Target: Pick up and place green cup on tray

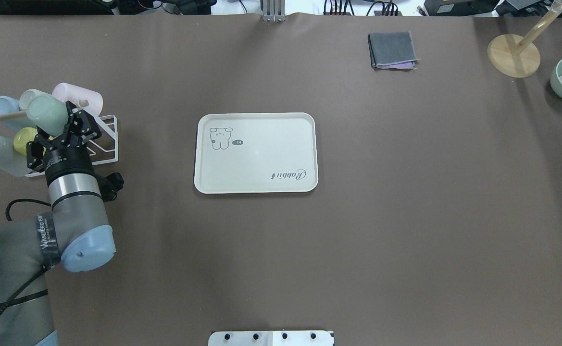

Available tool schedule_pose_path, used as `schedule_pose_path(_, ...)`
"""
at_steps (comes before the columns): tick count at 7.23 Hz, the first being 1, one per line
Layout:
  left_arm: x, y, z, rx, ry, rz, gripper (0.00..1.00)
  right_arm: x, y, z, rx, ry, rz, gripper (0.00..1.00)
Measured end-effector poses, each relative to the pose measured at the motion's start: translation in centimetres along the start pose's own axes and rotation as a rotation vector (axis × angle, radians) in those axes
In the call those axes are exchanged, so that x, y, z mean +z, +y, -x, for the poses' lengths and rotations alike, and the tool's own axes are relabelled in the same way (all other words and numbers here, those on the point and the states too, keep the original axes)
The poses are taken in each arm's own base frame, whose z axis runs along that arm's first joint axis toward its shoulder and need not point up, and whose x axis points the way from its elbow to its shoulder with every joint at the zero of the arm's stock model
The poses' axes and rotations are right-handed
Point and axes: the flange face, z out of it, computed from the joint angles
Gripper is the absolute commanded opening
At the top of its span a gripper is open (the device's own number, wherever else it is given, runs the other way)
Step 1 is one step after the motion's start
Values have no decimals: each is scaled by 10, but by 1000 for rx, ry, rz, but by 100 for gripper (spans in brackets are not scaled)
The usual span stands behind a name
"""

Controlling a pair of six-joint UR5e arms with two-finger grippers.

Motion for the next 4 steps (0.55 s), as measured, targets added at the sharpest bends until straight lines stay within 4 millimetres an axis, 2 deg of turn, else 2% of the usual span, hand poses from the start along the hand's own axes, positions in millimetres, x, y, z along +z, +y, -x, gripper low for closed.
schedule_pose_path(2,-12,14,14,-121,-32,-60,8,1,2,-1,1,4,3,100)
schedule_pose_path(3,-18,25,14,-156,-14,-117,7,2,2,-2,2,6,4,100)
schedule_pose_path(4,-22,35,9,-177,20,-180,1,2,3,-2,3,8,5,100)
